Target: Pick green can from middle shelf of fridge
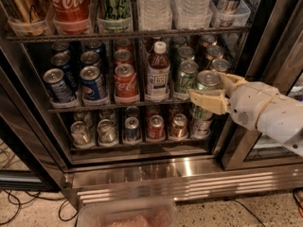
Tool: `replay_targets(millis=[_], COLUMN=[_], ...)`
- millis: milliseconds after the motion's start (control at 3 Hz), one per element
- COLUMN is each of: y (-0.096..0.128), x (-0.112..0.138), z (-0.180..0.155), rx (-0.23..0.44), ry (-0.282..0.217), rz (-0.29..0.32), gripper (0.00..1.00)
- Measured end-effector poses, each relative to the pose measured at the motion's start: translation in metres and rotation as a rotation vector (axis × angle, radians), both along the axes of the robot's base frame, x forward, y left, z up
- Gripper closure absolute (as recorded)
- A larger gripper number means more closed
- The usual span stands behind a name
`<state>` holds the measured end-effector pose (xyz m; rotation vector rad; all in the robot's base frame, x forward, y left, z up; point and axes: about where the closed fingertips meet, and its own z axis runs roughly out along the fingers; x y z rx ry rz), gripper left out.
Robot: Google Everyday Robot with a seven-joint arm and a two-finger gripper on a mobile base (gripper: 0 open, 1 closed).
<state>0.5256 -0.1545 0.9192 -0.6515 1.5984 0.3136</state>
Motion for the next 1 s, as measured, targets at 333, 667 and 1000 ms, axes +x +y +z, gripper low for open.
replay_targets(millis=[333,667,1000], y=[0.022,0.059,0.092], x=[-0.025,-0.062,-0.089], z=[-0.011,-0.020,-0.023], rx=[0.020,0.075,0.128], ry=[0.033,0.076,0.110], rz=[0.097,0.235,0.350], gripper=[1.00,1.00,1.00])
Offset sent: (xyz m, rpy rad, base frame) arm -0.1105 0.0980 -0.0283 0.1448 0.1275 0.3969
